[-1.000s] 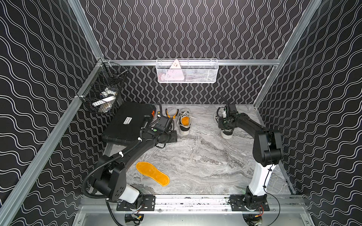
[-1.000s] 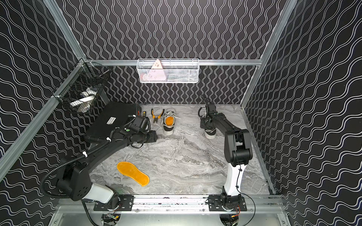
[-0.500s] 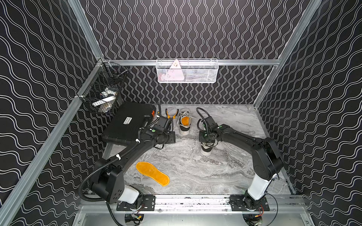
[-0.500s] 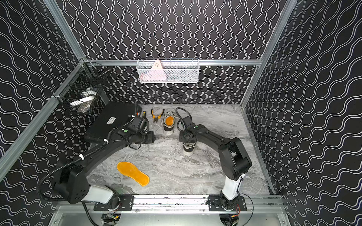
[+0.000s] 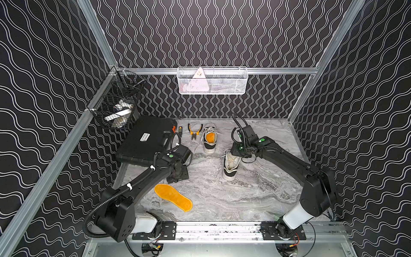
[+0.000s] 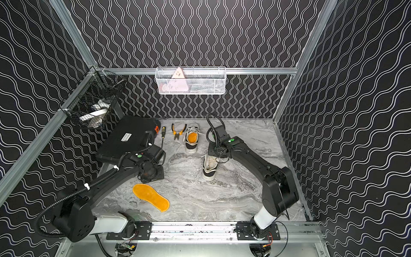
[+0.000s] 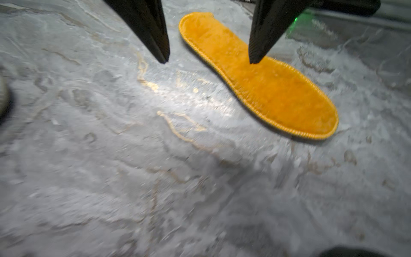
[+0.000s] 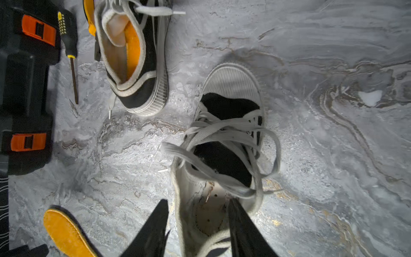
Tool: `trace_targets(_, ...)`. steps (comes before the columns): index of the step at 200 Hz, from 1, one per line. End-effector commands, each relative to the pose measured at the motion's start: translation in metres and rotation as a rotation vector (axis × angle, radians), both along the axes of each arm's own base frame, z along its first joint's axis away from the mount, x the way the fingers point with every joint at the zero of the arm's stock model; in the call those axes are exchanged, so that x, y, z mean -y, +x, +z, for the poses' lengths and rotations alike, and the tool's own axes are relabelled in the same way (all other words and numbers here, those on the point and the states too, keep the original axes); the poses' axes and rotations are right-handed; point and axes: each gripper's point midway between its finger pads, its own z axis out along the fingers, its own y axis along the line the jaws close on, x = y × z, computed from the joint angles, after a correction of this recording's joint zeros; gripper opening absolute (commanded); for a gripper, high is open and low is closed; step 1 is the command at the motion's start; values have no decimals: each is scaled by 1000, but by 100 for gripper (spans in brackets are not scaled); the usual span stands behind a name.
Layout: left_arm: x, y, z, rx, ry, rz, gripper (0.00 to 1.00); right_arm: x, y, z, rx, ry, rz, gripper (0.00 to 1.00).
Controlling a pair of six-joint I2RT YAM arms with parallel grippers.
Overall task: Insert the insole into the shoe
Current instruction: Move the shoe to the center of the board, then pick up the insole from the center of the board.
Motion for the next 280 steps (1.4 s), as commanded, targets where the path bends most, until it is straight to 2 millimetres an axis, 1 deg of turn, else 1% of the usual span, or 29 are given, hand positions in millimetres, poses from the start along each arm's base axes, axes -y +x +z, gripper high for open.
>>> trace_targets(1,-12,-36,-18,-113,16,147,60,-10,-5,-5,-43,19,55,47)
trace_targets(23,-10,-52,-40,-170,-10,196,58,-27,-6,-5,-57,66,82,47)
trace_targets(41,-12,-61,-53,-185,-9,218,57,-34,-7,-6,-58,75,96,48)
trace_targets(54,-7,-59,-64,-171,-43,215,57,-37,-8,-8,-62,75,104,48)
trace_targets(69,-1,-52,-72,-135,-81,195,57,-40,-10,-8,-66,78,115,48)
trace_targets(80,3,-45,-72,-107,-102,176,57,-42,-11,-8,-69,74,124,49)
trace_targets(94,3,-39,-66,-79,-101,172,57,-45,-11,-4,-62,70,133,49)
trace_targets(128,-1,-35,-42,-47,-86,195,57,-46,-10,5,-40,72,134,49)
trace_targets(146,0,-33,-40,-52,-82,193,58,-48,-10,4,-43,74,138,50)
trace_targets(174,5,-22,-50,-55,-80,160,57,-51,-9,3,-46,73,147,50)
trace_targets(203,7,-10,-59,-45,-71,150,52,-52,-12,3,-51,73,158,50)
trace_targets(227,5,-7,-67,-42,-47,129,50,-51,-14,-1,-56,68,163,51)
trace_targets(249,1,-17,-76,-79,-30,119,46,-53,-16,-1,-66,77,172,51)
trace_targets(271,0,-35,-87,-126,-40,112,33,-54,-17,0,-64,78,179,51)
trace_targets(280,0,-41,-90,-142,-50,107,30,-53,-17,2,-60,73,183,51)
